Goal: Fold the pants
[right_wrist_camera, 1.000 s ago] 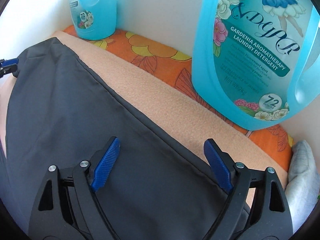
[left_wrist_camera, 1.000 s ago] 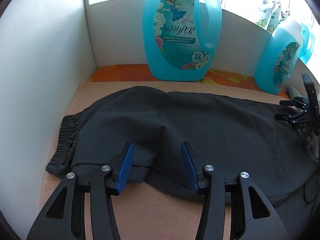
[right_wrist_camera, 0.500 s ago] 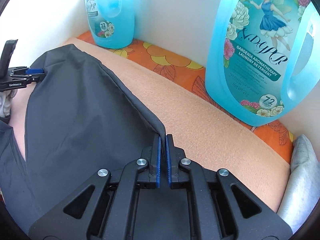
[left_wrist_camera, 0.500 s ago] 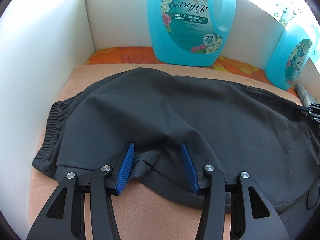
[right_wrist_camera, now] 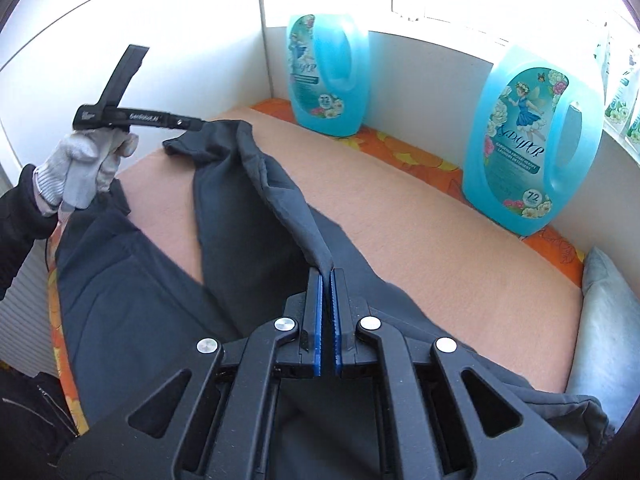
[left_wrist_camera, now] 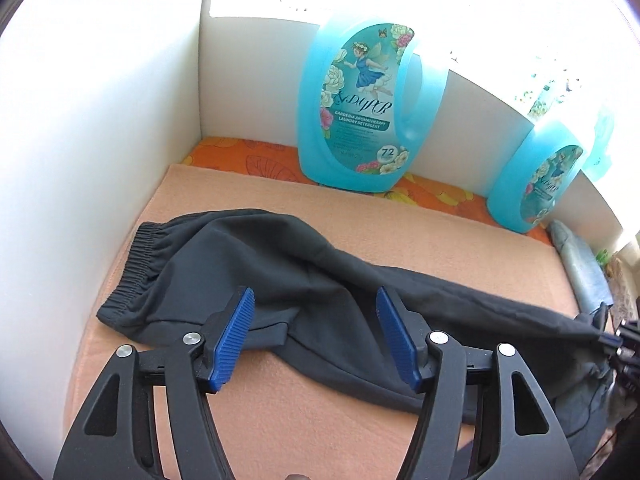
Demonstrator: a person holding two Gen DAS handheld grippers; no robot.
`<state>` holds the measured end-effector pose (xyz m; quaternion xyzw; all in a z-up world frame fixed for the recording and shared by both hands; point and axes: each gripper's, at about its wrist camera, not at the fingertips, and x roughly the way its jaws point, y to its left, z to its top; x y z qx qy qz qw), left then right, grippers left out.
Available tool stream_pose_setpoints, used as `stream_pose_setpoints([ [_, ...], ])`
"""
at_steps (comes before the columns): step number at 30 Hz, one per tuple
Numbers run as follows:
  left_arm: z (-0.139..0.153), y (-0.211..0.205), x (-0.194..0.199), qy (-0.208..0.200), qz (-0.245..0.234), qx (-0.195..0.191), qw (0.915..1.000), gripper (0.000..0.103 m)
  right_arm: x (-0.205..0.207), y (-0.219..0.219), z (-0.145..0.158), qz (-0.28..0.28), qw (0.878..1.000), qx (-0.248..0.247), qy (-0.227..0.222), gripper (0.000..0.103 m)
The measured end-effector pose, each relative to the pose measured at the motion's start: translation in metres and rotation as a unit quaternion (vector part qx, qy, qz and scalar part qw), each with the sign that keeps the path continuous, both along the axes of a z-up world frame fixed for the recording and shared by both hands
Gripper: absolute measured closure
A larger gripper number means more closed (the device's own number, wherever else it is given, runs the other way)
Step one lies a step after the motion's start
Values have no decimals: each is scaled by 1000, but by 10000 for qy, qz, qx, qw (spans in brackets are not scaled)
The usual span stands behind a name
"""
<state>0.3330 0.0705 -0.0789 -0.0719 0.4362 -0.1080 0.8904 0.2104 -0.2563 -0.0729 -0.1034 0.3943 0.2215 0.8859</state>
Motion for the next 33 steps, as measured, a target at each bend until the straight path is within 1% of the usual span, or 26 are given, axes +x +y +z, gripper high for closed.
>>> stream_pose_setpoints([
  [1, 0, -2, -1, 50, -33, -43, 10000, 33, -11, 4, -4, 58, 10000, -22, 7, 98],
  [4, -4, -11, 0, 214, -106, -2, 9997, 33, -40, 16, -15, 212, 9997, -23, 95, 98],
  [7, -18, -16, 10, 591, -52, -237, 9980, 33, -60, 24, -24, 322, 9994, -70, 132, 98],
  [9, -29, -18, 18, 830, 85, -420, 9956, 33, -68, 25, -29, 338, 9993, -96, 155, 98],
  [13, -44, -14, 31, 1069, 452, -747, 9904, 33, -77, 24, -33, 358, 9991, -123, 167, 98],
  [15, -49, -9, 34, 1149, 606, -974, 9867, 33, -81, 24, -33, 373, 9991, -122, 142, 98],
  [18, -55, -7, 39, 1160, 793, -1083, 9841, 33, -83, 24, -34, 368, 9992, -73, 108, 98],
  [20, -59, -8, 42, 1171, 863, -1038, 9839, 38, -84, 24, -35, 372, 9992, -69, 97, 98],
  [21, -60, -8, 42, 1150, 895, -1021, 9840, 51, -84, 24, -37, 369, 9992, -82, 88, 98],
  [22, -62, -8, 43, 1135, 910, -1025, 9840, 66, -84, 25, -38, 366, 9992, -104, 77, 98],
  [25, -62, -5, 42, 986, 939, -1030, 9853, 84, -86, 25, -39, 353, 9993, -104, 76, 98],
  [27, -60, -2, 41, 823, 929, -980, 9874, 94, -86, 24, -37, 329, 9994, -111, 45, 98],
  [29, -55, 2, 40, 679, 941, -1051, 9877, 97, -86, 23, -34, 273, 9995, -124, -16, 98],
  [33, -34, 5, 31, 345, 852, -1105, 9896, 98, -87, 20, -27, 129, 9998, -74, -129, 98],
])
